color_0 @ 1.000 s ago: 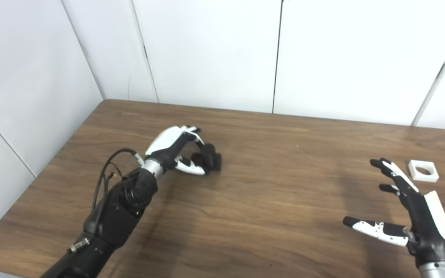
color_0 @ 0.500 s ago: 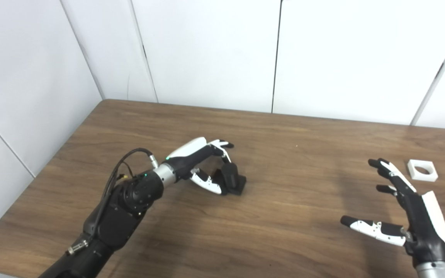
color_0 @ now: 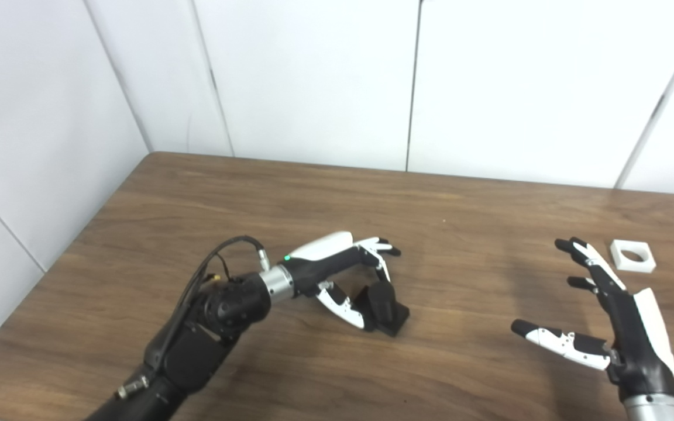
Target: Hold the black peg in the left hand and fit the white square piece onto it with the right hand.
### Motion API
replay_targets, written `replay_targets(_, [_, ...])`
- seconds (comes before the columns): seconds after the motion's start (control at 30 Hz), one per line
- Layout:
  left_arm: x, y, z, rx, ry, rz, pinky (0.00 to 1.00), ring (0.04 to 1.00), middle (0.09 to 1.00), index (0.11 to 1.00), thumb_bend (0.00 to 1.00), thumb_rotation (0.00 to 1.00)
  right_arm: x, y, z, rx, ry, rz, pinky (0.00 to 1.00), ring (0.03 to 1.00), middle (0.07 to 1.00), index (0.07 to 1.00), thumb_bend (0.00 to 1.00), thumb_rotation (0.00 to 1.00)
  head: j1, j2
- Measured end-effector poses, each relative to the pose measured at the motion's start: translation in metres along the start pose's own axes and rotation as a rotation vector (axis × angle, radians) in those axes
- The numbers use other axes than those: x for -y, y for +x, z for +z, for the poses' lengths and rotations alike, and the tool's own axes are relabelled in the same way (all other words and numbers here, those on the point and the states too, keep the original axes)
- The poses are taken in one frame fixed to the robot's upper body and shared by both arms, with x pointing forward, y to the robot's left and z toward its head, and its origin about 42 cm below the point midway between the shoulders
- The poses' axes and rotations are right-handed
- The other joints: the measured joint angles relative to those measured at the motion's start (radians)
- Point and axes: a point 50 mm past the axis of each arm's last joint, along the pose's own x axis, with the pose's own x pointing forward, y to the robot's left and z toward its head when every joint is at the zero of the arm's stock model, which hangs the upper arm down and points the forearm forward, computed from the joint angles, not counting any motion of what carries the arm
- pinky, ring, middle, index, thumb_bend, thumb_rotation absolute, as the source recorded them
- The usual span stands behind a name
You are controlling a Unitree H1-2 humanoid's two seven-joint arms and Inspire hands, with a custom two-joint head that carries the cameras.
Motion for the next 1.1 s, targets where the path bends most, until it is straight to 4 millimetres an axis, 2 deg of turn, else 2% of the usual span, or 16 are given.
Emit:
replay_targets(0.13, [0.016,0.006,0.011,0.056,-0.015,-0.003,0.89,1.000,0.948,0.493,0.52,0.08,0.000,0.000,0.000,0.002,0.001,-0.003,0.77,0.901,0.928,0.848,0.75,0.27,-0.035,0.014])
replay_targets(0.2, [0.024,0.009,0.015,0.070,-0.033,0.006,0.88,1.000,0.949,0.493,0.52,0.08,0.000,0.000,0.000,0.009,-0.001,-0.007,0.78,0.902,0.928,0.849,0.75,0.29,-0.084,0.028])
replay_targets(0.43, [0.032,0.008,0.017,0.096,-0.047,0.004,0.88,1.000,0.947,0.493,0.52,0.08,-0.005,0.000,0.004,0.021,-0.005,-0.017,0.79,0.902,0.928,0.843,0.75,0.31,-0.196,0.051])
replay_targets(0.6, [0.037,0.008,0.020,0.112,-0.050,0.000,0.88,1.000,0.941,0.493,0.52,0.08,-0.007,0.000,0.006,0.023,-0.007,-0.021,0.77,0.894,0.928,0.844,0.75,0.34,-0.236,0.060])
replay_targets(0.83, [0.052,0.017,0.031,0.144,-0.040,-0.019,0.94,1.000,0.940,0.493,0.52,0.07,-0.005,0.000,0.011,0.038,-0.017,-0.031,0.78,0.900,0.929,0.845,0.75,0.34,-0.252,0.074])
replay_targets(1.0, [0.057,0.020,0.034,0.150,-0.029,-0.025,0.97,1.000,0.941,0.492,0.52,0.07,-0.004,0.000,0.010,0.033,-0.011,-0.032,0.80,0.907,0.934,0.846,0.74,0.34,-0.261,0.074])
replay_targets(1.1, [0.057,0.020,0.034,0.154,-0.023,-0.021,0.97,1.000,0.937,0.493,0.52,0.07,-0.004,0.000,0.010,0.033,-0.011,-0.032,0.79,0.905,0.931,0.847,0.74,0.34,-0.302,0.064])
